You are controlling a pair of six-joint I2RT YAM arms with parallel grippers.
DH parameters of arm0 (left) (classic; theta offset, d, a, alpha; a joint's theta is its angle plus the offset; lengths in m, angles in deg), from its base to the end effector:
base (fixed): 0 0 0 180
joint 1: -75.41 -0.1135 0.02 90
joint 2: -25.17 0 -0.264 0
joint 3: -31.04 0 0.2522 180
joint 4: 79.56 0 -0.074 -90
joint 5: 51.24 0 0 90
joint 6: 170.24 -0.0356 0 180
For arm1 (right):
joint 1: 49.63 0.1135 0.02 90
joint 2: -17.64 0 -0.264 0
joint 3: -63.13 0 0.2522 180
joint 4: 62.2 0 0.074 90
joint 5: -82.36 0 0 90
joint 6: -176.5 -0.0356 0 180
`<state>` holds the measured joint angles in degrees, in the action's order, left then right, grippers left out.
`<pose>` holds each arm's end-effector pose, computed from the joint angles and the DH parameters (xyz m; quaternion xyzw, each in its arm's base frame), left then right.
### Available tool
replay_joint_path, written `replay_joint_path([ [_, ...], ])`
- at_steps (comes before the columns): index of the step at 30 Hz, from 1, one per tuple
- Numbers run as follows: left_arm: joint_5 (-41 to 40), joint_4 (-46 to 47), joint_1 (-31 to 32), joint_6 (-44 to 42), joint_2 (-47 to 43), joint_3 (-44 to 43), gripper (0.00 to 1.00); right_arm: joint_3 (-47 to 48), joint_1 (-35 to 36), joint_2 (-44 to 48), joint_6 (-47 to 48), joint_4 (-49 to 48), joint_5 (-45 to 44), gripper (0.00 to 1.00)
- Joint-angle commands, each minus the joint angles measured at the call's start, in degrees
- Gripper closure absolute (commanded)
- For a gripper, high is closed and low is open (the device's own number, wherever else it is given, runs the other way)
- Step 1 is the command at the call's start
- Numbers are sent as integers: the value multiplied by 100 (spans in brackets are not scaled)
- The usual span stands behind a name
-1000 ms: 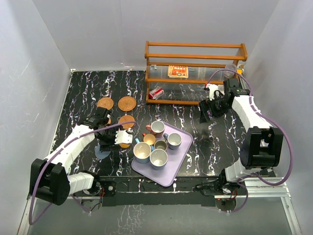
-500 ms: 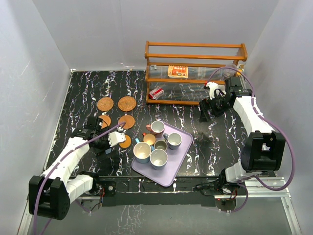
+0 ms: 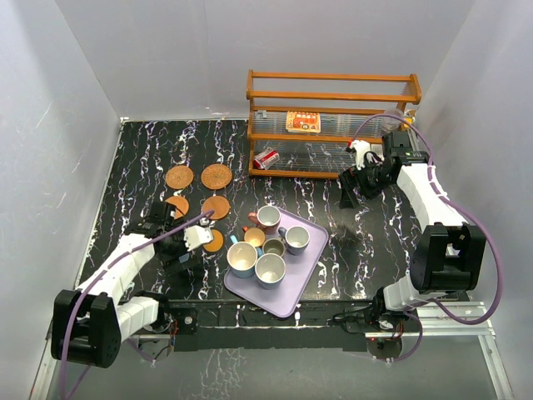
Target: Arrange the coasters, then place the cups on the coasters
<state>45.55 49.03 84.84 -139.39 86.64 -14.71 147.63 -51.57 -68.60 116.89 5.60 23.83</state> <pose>0.1761 -0.0335 0.1764 0.5609 0.8018 0.0305 0.2040 0.2917 0.0087 0.2715 -0.2794 0.9063 0.2087 0.2385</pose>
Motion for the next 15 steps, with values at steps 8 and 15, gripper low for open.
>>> replay_joint_path([
  [8,3,403,-548,-472,324,34,2,215,9,23,55,-70,137,2],
  [15,167,653,-743,-517,819,-199,7,297,9,5,41,-45,141,2],
])
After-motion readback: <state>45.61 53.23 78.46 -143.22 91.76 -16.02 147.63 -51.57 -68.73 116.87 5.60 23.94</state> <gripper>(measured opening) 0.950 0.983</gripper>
